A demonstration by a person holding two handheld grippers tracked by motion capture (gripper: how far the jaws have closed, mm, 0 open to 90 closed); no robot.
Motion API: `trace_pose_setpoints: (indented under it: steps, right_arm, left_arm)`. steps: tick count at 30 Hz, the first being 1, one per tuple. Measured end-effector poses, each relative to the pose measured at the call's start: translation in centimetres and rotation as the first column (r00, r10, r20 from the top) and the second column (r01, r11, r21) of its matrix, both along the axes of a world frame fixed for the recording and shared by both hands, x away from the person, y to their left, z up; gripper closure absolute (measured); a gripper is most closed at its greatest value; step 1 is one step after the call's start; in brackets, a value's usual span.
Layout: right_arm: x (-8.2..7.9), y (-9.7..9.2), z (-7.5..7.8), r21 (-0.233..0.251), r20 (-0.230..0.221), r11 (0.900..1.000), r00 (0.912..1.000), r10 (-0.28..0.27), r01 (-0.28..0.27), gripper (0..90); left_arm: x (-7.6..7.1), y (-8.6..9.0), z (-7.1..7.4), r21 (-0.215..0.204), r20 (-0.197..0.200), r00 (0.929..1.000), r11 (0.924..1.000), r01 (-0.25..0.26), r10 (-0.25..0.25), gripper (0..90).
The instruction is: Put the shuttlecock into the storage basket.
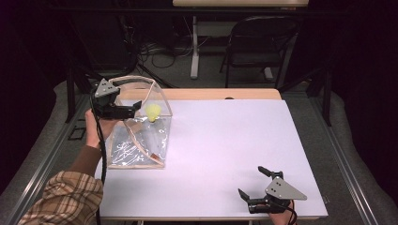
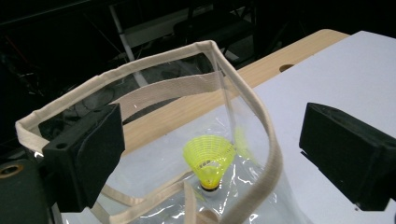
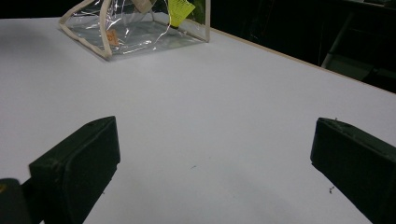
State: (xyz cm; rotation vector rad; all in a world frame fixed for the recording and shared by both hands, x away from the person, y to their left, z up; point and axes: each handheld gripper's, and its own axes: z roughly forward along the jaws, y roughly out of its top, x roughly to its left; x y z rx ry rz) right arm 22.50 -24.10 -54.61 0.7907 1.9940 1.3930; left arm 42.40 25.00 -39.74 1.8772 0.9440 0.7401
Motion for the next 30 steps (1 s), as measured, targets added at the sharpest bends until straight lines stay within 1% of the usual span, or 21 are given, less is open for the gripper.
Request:
trace_pose_setpoints:
  steps: [9, 13, 18, 27, 29, 30]
  right_arm:
    - [0.0, 0.3, 0.0, -0.006, 0.003, 1.0000, 1.0000, 0.005, -0.005, 0.9]
    - [0.0, 0.4, 0.1, -0.007, 0.002, 1.0000, 1.0000, 0.005, -0.005, 0.9]
    - [0.0, 0.4, 0.1, -0.009, 0.002, 0.9999, 1.0000, 0.005, -0.005, 0.9]
    - [0.0, 0.4, 0.1, -0.012, 0.004, 0.9999, 1.0000, 0.007, -0.007, 0.9]
    - [0.0, 0.4, 0.1, -0.012, 0.003, 0.9999, 1.0000, 0.007, -0.007, 0.9]
    - [0.0, 0.4, 0.1, -0.012, 0.003, 0.9999, 1.0000, 0.007, -0.007, 0.9]
  left_arm:
    - [-1.6, -0.6, -0.4, -0.002, 0.007, 0.9995, 0.9996, 0.030, -0.029, 0.6]
    - [-2.4, -0.8, -0.5, -0.005, 0.012, 0.9989, 0.9990, 0.045, -0.045, 0.3]
    - [-3.5, -1.2, -0.5, -0.002, 0.030, 0.9977, 0.9982, 0.060, -0.060, 0.3]
    - [-5.8, -1.7, -0.6, -0.018, 0.062, 0.9946, 0.9963, 0.084, -0.083, 0.3]
    - [-6.4, -1.7, -0.7, -0.017, 0.072, 0.9933, 0.9957, 0.091, -0.090, 0.3]
    - [-6.6, -1.6, -0.8, -0.016, 0.071, 0.9930, 0.9952, 0.096, -0.095, 0.3]
